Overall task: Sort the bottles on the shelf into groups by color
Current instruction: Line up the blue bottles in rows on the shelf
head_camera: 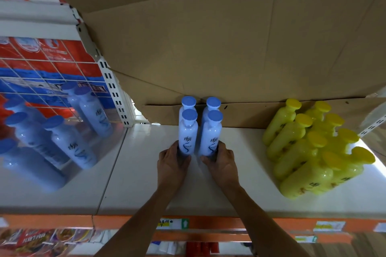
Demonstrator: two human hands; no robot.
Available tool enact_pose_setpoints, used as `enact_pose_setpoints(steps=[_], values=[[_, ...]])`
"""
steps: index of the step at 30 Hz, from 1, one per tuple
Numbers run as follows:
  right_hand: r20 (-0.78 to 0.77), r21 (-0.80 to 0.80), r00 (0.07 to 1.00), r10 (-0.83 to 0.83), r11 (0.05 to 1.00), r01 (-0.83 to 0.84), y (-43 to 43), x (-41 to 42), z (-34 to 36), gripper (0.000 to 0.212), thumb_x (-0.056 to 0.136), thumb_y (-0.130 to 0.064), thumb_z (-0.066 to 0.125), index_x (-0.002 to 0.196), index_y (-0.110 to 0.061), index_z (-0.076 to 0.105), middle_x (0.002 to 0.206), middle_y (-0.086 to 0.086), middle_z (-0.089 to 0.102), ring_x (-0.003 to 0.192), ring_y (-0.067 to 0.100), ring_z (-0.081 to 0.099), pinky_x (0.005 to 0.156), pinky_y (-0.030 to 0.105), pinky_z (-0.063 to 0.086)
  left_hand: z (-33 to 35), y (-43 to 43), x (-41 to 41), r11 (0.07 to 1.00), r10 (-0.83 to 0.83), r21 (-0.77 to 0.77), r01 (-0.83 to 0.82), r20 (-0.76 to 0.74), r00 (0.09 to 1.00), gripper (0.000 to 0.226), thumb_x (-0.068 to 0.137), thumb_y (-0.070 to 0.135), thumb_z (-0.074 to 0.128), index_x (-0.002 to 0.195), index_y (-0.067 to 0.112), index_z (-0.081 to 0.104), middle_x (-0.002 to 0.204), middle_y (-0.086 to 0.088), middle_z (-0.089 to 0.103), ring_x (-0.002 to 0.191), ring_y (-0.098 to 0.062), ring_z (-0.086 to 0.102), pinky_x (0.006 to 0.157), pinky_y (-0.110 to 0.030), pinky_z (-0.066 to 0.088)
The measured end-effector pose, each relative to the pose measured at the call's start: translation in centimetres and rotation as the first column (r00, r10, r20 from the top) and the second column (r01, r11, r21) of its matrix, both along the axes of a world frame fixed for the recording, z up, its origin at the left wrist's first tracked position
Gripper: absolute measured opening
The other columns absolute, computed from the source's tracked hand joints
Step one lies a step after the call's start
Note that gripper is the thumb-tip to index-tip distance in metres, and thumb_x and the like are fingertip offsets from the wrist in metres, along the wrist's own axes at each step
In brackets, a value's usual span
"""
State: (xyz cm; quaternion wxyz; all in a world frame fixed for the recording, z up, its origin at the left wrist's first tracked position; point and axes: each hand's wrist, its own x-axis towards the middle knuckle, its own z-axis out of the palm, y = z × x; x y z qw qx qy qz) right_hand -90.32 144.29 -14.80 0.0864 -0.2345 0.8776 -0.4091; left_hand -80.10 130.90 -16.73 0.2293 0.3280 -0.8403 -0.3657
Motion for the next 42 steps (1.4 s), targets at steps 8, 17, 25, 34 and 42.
enact_pose_setpoints(steps=[8, 17, 25, 34, 42], values=[[-0.31, -0.085, 0.951, 0.013, 0.996, -0.042, 1.8, 4.1, -1.3, 0.037, 0.084, -0.017, 0.071, 0.112, -0.013, 0.048, 0.114, 0.004, 0.047, 0.105, 0.021, 0.048, 0.083, 0.031, 0.049, 1.4, 1.2, 3.4, 0.998, -0.002, -0.065, -0.001, -0.045, 0.999, 0.053, 0.091, 0.025, 0.063, 0.141, 0.02, 0.044, 0.133, -0.001, 0.054, 0.122, -0.02, 0.047, 0.097, -0.028, 0.038], [-0.301, 0.038, 0.879, 0.37, 0.926, -0.376, -4.6, 8.4, 0.1, 0.025, 0.09, -0.02, 0.061, 0.114, -0.022, 0.058, 0.116, -0.002, 0.055, 0.112, 0.019, 0.05, 0.086, 0.035, 0.049, 1.4, -3.1, 11.7, 0.943, 0.266, -0.169, -0.288, -0.142, 0.954, 0.025, 0.089, 0.018, 0.062, 0.114, 0.013, 0.062, 0.107, -0.005, 0.062, 0.101, -0.024, 0.055, 0.085, -0.033, 0.045], [-0.244, 0.018, 0.783, 0.572, 0.81, -0.586, -13.8, 13.5, 0.6, 0.034, 0.091, -0.022, 0.059, 0.125, -0.024, 0.054, 0.121, -0.003, 0.057, 0.113, 0.017, 0.053, 0.09, 0.039, 0.05, 1.5, -9.6, 20.1, 0.719, 0.664, -0.025, -0.694, -0.267, 0.698, 0.04, 0.079, 0.008, 0.077, 0.107, 0.001, 0.049, 0.104, -0.018, 0.046, 0.096, -0.034, 0.047, 0.079, -0.039, 0.041], [-0.056, -0.16, 0.709, 0.703, 0.695, -0.701, -23.0, 16.6, 2.7, 0.081, 0.08, -0.025, 0.076, 0.147, -0.022, 0.03, 0.14, -0.017, 0.043, 0.127, -0.009, 0.037, 0.098, 0.004, 0.03, 3.0, -14.5, 22.9, 0.819, 0.573, 0.198, -0.538, -0.259, 0.777, 0.068, 0.083, 0.023, 0.076, 0.135, 0.015, 0.033, 0.119, -0.006, 0.057, 0.1, -0.022, 0.06, 0.064, -0.011, 0.043], [-0.08, -0.09, 0.806, 0.586, 0.801, -0.591, -26.3, 17.0, 1.9, 0.051, 0.074, -0.048, 0.066, 0.116, -0.025, 0.05, 0.111, -0.004, 0.059, 0.104, 0.013, 0.058, 0.082, 0.039, 0.054, 2.7, -16.1, 22.7, 0.895, 0.441, 0.159, -0.417, -0.176, 0.88, 0.047, 0.085, 0.024, 0.072, 0.123, 0.018, 0.045, 0.111, 0.001, 0.058, 0.096, -0.019, 0.058, 0.069, -0.016, 0.041]])
